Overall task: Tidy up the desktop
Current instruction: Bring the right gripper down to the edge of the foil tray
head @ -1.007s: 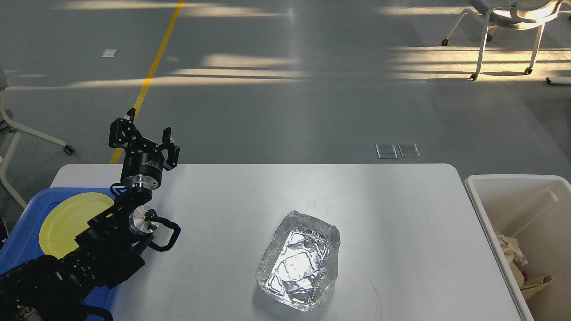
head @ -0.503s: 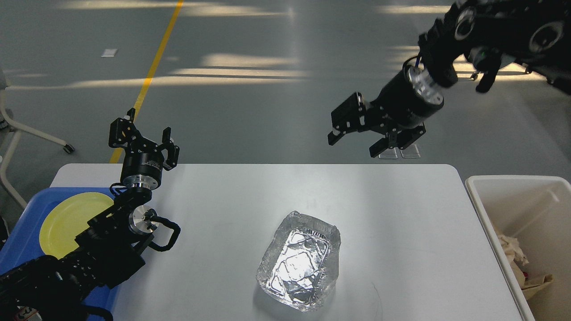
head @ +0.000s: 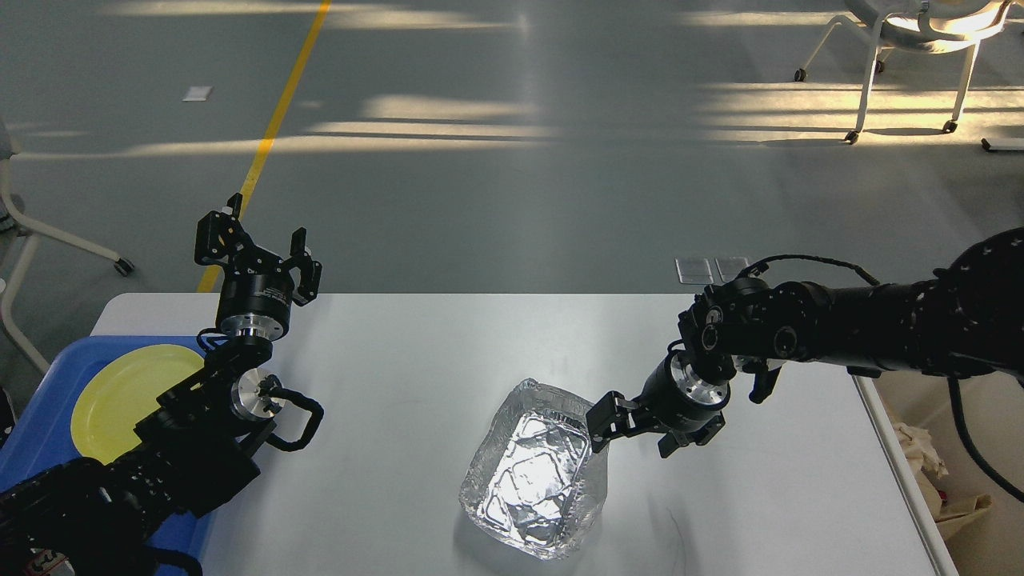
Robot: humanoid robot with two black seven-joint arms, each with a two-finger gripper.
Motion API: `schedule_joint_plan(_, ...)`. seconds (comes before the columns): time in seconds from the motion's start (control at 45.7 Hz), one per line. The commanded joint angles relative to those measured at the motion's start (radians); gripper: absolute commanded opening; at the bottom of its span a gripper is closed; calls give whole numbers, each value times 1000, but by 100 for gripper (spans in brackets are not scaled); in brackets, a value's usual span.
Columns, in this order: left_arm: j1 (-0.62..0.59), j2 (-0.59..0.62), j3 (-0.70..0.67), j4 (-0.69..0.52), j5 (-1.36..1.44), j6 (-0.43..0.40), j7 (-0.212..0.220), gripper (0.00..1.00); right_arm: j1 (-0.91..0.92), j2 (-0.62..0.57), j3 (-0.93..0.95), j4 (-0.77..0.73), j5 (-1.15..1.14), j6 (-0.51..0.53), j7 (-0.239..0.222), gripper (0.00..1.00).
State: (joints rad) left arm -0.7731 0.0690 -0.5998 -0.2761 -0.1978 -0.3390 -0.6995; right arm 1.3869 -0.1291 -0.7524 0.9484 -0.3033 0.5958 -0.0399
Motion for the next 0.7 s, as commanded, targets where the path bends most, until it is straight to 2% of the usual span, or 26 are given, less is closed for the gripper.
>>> schedule_joint_plan(0.0, 0, 0, 0, 0, 0, 0, 0, 97, -51, 2, 11, -10, 3, -51, -5, 98)
schedule_joint_plan(0.175, 0, 0, 0, 0, 0, 0, 0, 97, -88, 5, 16, -10, 18, -119, -9, 95)
schedule_joint_plan(0.482, 0, 0, 0, 0, 0, 0, 0, 97, -103, 23, 53, -8, 73, -142, -11, 90)
schedule_joint_plan(0.679, 0, 0, 0, 0, 0, 0, 0, 97, -132, 48, 54, -11, 96, -212, -18, 78)
